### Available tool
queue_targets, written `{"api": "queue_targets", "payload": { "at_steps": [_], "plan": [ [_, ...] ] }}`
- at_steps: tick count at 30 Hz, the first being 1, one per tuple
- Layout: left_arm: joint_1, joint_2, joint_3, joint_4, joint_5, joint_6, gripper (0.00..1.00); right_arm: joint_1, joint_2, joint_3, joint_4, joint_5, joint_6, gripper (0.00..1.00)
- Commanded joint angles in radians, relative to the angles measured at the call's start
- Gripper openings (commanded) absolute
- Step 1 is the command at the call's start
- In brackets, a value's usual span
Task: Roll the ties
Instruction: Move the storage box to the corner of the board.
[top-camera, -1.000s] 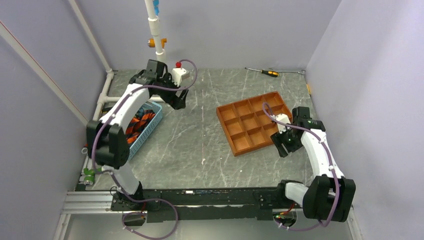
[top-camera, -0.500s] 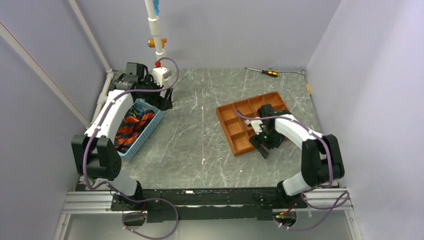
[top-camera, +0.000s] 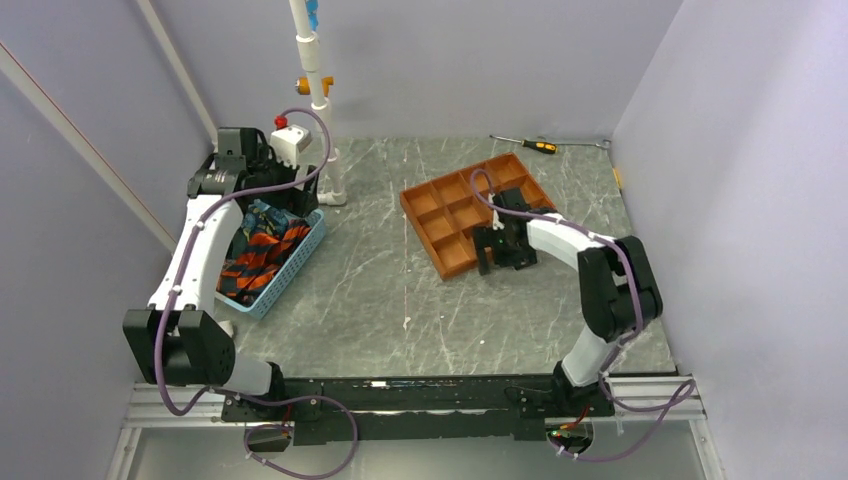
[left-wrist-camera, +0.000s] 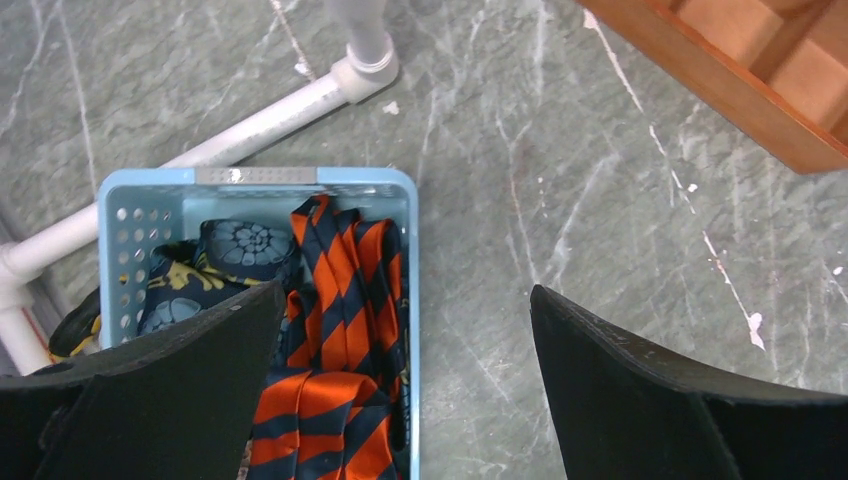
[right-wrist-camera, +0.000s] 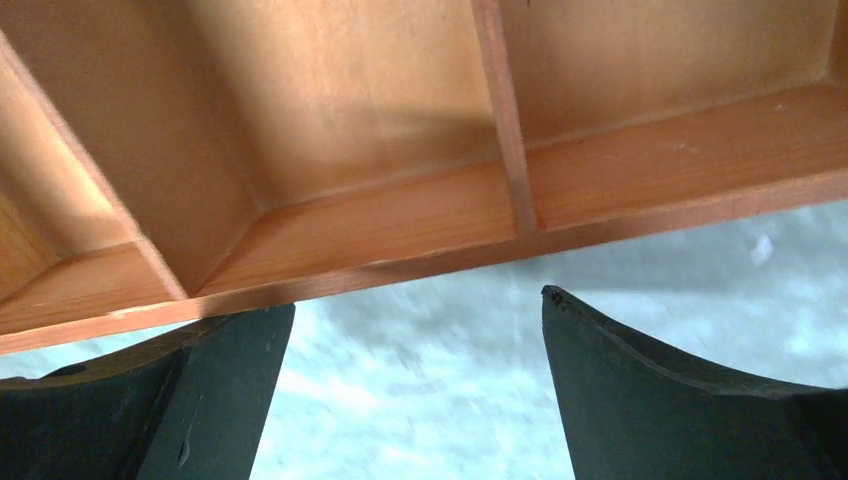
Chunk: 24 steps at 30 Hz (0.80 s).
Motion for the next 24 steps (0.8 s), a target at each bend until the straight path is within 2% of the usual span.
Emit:
{"api": "queue_targets", "payload": {
  "at_steps": [1,6,12,18,21,24],
  "plan": [
    [0.022,-0.03,-0.005,-0.022,-0.042,-0.012,0.99,0.03,0.111,0.09,0.304,-0.001,0.239,0.96],
    [0.059,-0.021,0.012,-0.038,-0.058,-0.018,0.99,0.066,0.24,0.213,0.361,-0.021,0.344,0.96],
    [0.081,-0.028,0.001,-0.078,-0.057,0.009,0.99,0.057,0.387,0.395,0.396,0.037,0.282,0.96],
    [0.125,0.056,0.065,-0.217,-0.045,0.064,0.99,0.056,0.494,0.579,0.417,0.017,0.24,0.97],
    [0.187,0.118,0.116,-0.291,-0.029,0.113,0.99,0.056,0.467,0.586,0.406,-0.048,0.175,0.97],
    [0.264,0.164,0.156,-0.35,-0.021,0.197,0.99,0.056,0.36,0.497,0.394,-0.181,0.083,0.98]
  ]
}}
